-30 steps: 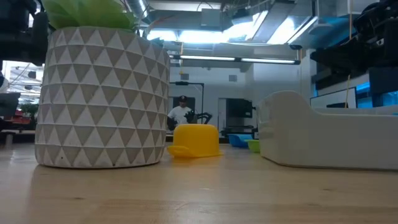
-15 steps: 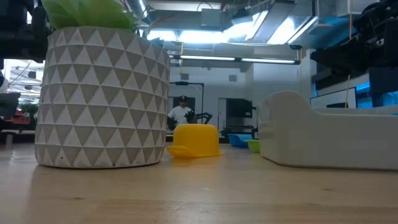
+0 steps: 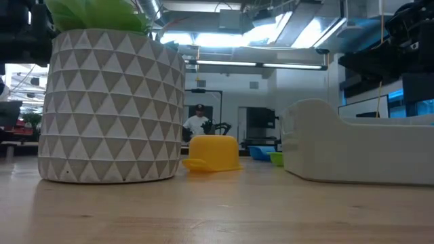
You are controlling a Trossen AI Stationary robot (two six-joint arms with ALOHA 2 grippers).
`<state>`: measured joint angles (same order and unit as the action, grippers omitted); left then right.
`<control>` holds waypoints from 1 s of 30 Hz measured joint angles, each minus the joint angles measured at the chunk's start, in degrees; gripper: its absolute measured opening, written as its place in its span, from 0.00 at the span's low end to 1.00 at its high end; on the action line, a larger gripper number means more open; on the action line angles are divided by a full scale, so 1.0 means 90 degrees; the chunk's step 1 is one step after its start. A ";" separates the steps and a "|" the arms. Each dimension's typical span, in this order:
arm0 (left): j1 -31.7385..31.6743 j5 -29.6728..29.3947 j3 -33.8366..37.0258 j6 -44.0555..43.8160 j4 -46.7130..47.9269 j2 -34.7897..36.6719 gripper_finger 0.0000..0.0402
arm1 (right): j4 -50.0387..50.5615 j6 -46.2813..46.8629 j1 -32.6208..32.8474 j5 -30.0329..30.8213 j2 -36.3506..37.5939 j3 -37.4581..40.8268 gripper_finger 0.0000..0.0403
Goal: Nest measuring cups in basket
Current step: Put the light blue measuring cup into the grey bin
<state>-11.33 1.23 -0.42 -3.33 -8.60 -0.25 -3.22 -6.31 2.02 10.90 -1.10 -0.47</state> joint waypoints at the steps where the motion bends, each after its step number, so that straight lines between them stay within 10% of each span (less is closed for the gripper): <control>1: 0.0000 -0.0002 0.0000 -0.0084 0.0000 0.0000 0.07 | 0.0000 0.0000 0.0000 0.0001 -0.0001 0.0001 0.07; 17: 0.0000 0.0129 0.0001 -0.0269 -0.0012 0.0000 0.09 | 0.0000 0.0000 0.0000 0.0000 0.0000 0.0002 0.07; 30: 0.0000 -0.0600 -0.0001 -0.0464 -0.0223 0.0002 0.42 | 0.0000 0.0000 -0.0001 0.0001 0.0000 0.0002 0.07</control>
<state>-11.33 -4.17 -0.42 -7.50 -10.61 -0.23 -3.22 -6.31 2.01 10.90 -1.10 -0.45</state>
